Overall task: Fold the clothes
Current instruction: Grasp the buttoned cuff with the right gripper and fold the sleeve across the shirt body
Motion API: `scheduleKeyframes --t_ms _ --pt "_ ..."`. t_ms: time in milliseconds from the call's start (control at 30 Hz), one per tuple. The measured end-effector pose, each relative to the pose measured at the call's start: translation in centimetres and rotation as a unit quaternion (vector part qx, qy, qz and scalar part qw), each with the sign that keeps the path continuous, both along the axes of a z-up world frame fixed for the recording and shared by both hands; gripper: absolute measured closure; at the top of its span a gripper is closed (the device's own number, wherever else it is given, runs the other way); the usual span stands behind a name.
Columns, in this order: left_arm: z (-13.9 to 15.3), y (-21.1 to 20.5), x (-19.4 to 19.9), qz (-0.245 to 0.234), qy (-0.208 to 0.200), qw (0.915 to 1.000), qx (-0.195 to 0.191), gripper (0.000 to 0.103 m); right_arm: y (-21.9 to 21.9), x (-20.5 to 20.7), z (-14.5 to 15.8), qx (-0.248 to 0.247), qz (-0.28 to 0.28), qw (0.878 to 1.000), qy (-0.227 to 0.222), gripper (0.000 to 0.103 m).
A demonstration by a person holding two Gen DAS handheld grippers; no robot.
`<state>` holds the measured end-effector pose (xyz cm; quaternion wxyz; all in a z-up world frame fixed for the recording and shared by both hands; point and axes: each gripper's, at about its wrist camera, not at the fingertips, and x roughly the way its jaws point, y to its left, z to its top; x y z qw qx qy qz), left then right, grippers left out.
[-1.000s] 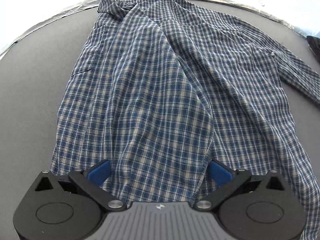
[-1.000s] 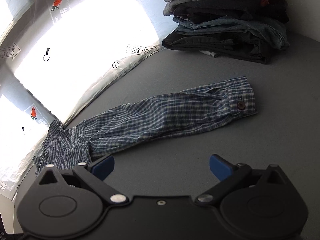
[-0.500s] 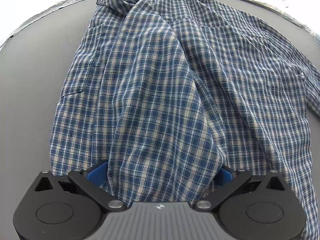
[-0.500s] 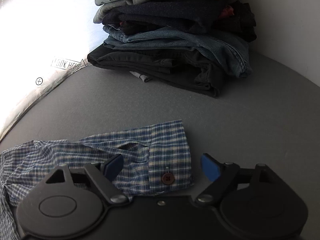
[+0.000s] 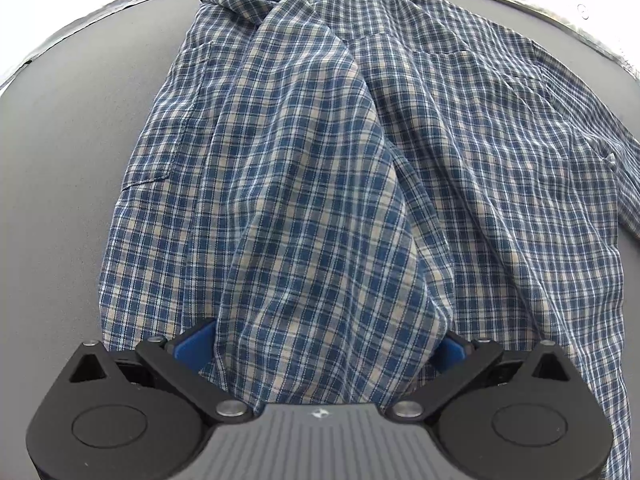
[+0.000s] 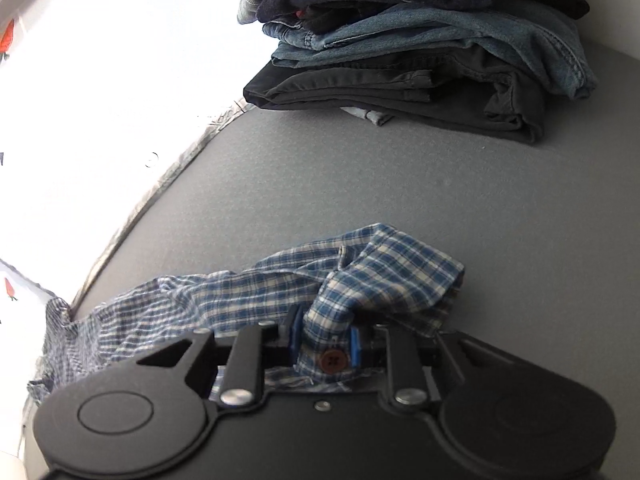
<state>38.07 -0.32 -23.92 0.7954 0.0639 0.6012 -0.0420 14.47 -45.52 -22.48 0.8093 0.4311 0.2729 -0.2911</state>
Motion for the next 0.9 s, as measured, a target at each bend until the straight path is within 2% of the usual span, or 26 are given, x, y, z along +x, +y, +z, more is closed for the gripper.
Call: scheduleKeyframes --t_ms 100,233,300,400,433,467,500,600,633,667,733,800,833,867,900 --pt "0.0 0.1 -0.3 0.001 -0.007 1.0 -0.002 0.0 1.4 1.2 -0.3 0.074 0.007 0.995 -0.073 0.086" --pt "0.2 0.6 -1.5 0.001 -0.021 0.9998 -0.004 0.0 4.9 5.1 -0.1 0.14 0.07 0.981 -0.114 0.087" --pt "0.2 0.6 -1.9 0.001 -0.028 0.9996 -0.005 0.0 7.3 7.6 0.3 0.179 0.117 0.966 -0.142 0.087" --pt "0.3 0.7 -2.1 0.0 -0.036 0.9993 -0.007 0.0 11.4 11.1 0.6 0.255 0.2 0.927 -0.189 0.084" --pt "0.3 0.7 -2.2 0.0 -0.038 0.9992 -0.007 0.0 12.7 12.2 0.7 0.27 0.225 0.917 -0.187 0.082" --pt "0.3 0.8 -2.2 -0.001 -0.04 0.9992 -0.007 0.0 14.1 13.2 0.9 0.271 0.248 0.914 -0.172 0.075" --pt "0.3 0.8 -2.2 -0.001 -0.041 0.9991 -0.008 0.0 15.5 14.1 1.1 0.257 0.266 0.917 -0.148 0.066" --pt "0.4 0.8 -2.2 -0.002 -0.047 0.9989 -0.009 0.0 17.2 14.8 1.1 0.24 0.282 0.923 -0.104 0.059" --pt "0.5 0.8 -2.2 -0.002 -0.048 0.9988 -0.01 0.0 17.2 14.6 1.1 0.244 0.277 0.924 -0.1 0.056" --pt "0.7 0.8 -2.3 -0.003 -0.049 0.9987 -0.013 0.0 17.0 14.2 1.1 0.244 0.267 0.927 -0.099 0.049" --pt "1.2 0.8 -2.5 -0.003 -0.052 0.9985 -0.017 0.0 15.6 13.5 1.6 0.218 0.244 0.94 -0.091 0.046" --pt "1.7 0.7 -2.7 -0.003 -0.054 0.9983 -0.022 0.0 14.9 12.8 2.6 0.154 0.231 0.959 -0.059 0.046" --pt "1.9 0.7 -2.8 -0.004 -0.055 0.9982 -0.024 0.0 14.9 12.7 3.2 0.103 0.232 0.967 -0.031 0.046" --pt "2.4 0.7 -3.0 -0.006 -0.059 0.9978 -0.031 0.0 15.1 12.8 3.8 0.047 0.237 0.97 0.005 0.046" --pt "3.2 0.5 -3.2 -0.015 -0.066 0.9967 -0.046 0.0 15.2 12.9 4.2 -0.008 0.244 0.969 0.041 0.046"
